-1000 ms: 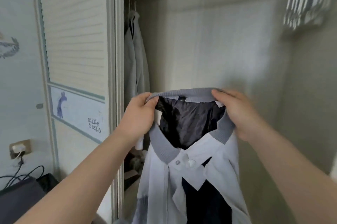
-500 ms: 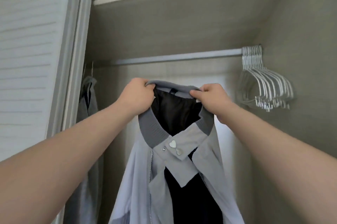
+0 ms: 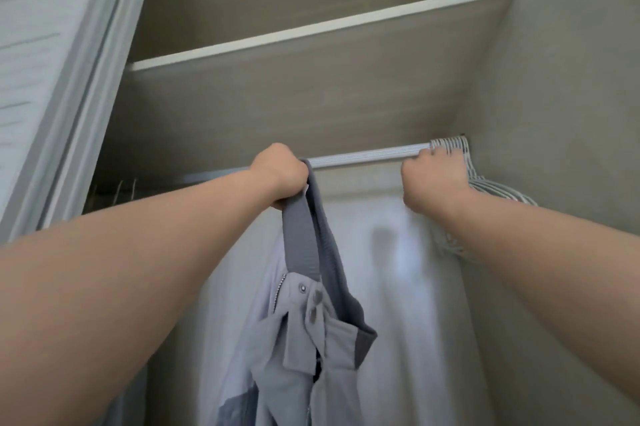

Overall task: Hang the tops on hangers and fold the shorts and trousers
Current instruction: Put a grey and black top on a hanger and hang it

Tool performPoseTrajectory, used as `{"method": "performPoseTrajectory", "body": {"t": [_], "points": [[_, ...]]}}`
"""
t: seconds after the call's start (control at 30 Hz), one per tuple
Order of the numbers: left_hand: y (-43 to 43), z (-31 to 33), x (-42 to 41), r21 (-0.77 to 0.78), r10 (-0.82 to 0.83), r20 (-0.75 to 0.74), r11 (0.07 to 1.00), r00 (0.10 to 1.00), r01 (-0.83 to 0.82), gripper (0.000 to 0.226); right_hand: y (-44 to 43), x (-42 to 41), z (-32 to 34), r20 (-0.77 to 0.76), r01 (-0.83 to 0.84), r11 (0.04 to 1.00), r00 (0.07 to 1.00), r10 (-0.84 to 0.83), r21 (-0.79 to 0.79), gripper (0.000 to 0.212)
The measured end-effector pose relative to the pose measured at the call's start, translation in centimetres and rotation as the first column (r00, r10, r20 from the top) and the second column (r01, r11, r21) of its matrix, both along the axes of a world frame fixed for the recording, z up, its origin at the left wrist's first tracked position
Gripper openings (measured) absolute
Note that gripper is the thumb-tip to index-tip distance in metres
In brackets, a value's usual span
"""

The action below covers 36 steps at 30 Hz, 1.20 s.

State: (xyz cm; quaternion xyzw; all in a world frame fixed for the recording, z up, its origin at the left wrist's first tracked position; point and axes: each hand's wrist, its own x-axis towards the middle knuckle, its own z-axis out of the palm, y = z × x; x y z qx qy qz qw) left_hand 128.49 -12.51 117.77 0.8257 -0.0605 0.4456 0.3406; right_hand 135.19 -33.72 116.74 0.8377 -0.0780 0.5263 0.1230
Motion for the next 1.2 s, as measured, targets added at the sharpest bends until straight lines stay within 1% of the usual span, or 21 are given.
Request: {"method": "performPoseTrajectory", "body": {"t": [0.07,0.2,0.3,0.43,0.6,0.73,0.8,0.87,0.93,0.97,1.03,1.07,1.1,1.13,1.17,1.2], "points": [[0.2,0.1,0.3,-0.003,0.018,0.011,1.000,1.000,-0.018,0.020,-1.2,0.9,-0.2,0.004,0.073,0.997,0.997,-0.073,0.030,0.042],[0.8,-0.2,0.9,-0.008,0.054,-0.004,0.999,0.999,-0.054,0.019,-2.8,2.1,-0.6,-0.006,0.125,0.990,0.992,-0.125,0.069,0.042],[1.3,-0.5,1.2,-0.013,0.087,-0.014,0.996,0.996,-0.087,0.017,-3.8,2.4,-0.2,0.011,0.071,0.992,0.997,-0.073,0.108,0.041],[1.9,-0.6,1.5,-0.044,0.080,-0.025,0.996,0.996,-0.081,0.017,-4.4,2.1,0.2,0.029,0.025,0.994,0.999,-0.028,0.108,0.039],[2.6,-0.9,1.3,-0.031,0.094,-0.031,0.995,0.995,-0.095,0.021,-5.4,2.1,0.5,-0.005,-0.024,0.991,1.000,0.025,0.133,0.039],[3.3,-1.2,0.5,-0.011,0.124,-0.021,0.992,0.992,-0.125,0.018,-5.4,1.7,0.7,0.066,-0.037,0.995,0.997,0.031,0.095,0.036],[3.7,-1.3,-0.1,-0.010,0.136,0.000,0.991,0.991,-0.136,0.018,-5.3,1.5,1.1,0.102,-0.099,0.988,0.991,0.086,0.121,0.035],[4.1,-1.5,-0.7,0.000,0.162,0.030,0.987,0.986,-0.162,0.021,-4.9,1.0,1.5,0.122,-0.225,0.953,0.971,0.203,0.202,0.032],[4.5,-1.6,-1.5,0.005,0.200,0.068,0.980,0.977,-0.201,0.027,-4.0,0.3,1.5,0.169,-0.400,0.848,0.916,0.363,0.347,0.028],[4.7,-1.6,-2.0,0.005,0.214,0.088,0.976,0.973,-0.216,0.029,-3.4,-0.1,1.5,0.195,-0.471,0.777,0.882,0.429,0.418,0.029],[5.1,-1.6,-3.1,0.006,0.233,0.119,0.972,0.965,-0.235,0.028,-2.3,-0.9,1.2,0.237,-0.584,0.597,0.795,0.559,0.550,0.028],[5.3,-1.6,-3.6,0.007,0.237,0.131,0.971,0.963,-0.240,0.028,-1.7,-1.2,0.9,0.262,-0.637,0.487,0.729,0.632,0.597,0.023],[5.4,-1.6,-4.2,0.007,0.243,0.142,0.969,0.960,-0.246,0.029,-1.1,-1.8,0.5,0.293,-0.676,0.346,0.643,0.707,0.650,0.018],[5.6,-1.6,-4.8,0.006,0.251,0.153,0.967,0.956,-0.255,0.029,-0.5,-2.3,-0.1,0.344,-0.692,0.178,0.545,0.765,0.700,0.017],[5.8,-1.7,-5.5,0.004,0.262,0.164,0.964,0.951,-0.266,0.029,0.1,-2.8,-0.7,0.390,-0.682,0.033,0.456,0.800,0.730,0.017],[6.0,-1.7,-6.1,0.000,0.272,0.175,0.961,0.946,-0.276,0.029,0.6,-3.3,-1.5,0.419,-0.671,-0.062,0.385,0.823,0.739,0.018]]}}
